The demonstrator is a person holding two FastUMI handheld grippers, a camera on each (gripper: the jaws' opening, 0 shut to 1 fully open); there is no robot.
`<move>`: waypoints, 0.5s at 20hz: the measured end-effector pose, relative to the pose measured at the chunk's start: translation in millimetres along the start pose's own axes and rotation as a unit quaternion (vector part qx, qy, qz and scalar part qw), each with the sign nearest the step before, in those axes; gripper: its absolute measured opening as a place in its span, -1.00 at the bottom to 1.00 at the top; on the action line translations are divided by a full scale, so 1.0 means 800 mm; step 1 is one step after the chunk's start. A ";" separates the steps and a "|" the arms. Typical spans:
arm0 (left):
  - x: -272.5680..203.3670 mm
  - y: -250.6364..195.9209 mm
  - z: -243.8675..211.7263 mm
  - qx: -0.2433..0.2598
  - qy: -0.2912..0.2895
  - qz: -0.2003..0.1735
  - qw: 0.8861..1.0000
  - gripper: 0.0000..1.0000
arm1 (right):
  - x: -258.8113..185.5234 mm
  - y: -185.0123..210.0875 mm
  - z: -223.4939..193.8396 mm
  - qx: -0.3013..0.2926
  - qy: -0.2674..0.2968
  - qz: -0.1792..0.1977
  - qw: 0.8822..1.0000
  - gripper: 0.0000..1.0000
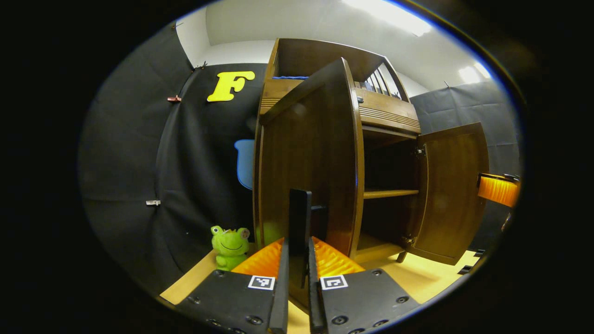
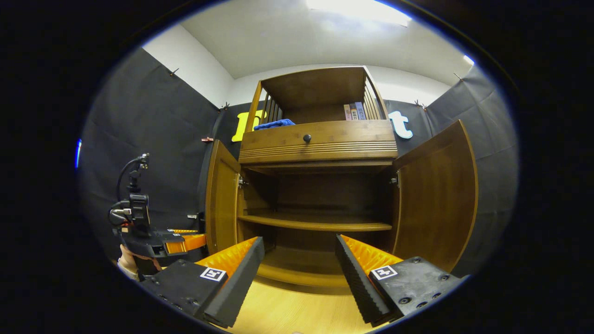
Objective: Open the right door of the double-door shoe cabinet with the right hand, and open the left door with the left hand.
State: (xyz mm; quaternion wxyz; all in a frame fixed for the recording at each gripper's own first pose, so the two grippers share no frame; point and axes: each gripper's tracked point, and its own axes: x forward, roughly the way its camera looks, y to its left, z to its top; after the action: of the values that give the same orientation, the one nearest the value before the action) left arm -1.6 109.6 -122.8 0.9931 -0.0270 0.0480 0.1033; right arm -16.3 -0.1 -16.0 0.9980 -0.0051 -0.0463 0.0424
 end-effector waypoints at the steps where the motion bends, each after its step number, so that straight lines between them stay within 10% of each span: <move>1: -0.003 0.004 -0.001 0.004 -0.001 0.004 1.000 -0.58 | 0.001 0.005 -0.001 -0.001 0.001 0.003 1.000 0.94; 10: -0.025 0.056 0.004 0.005 -0.004 0.057 0.998 -0.73 | 0.014 0.033 -0.008 0.001 0.007 0.026 1.000 0.90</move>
State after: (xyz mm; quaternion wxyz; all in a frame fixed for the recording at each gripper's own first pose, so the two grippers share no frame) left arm -29.7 149.3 -119.7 0.9859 -0.0185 0.0458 0.1597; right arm -6.8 27.2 -21.9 0.9969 -0.0054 -0.0391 0.0682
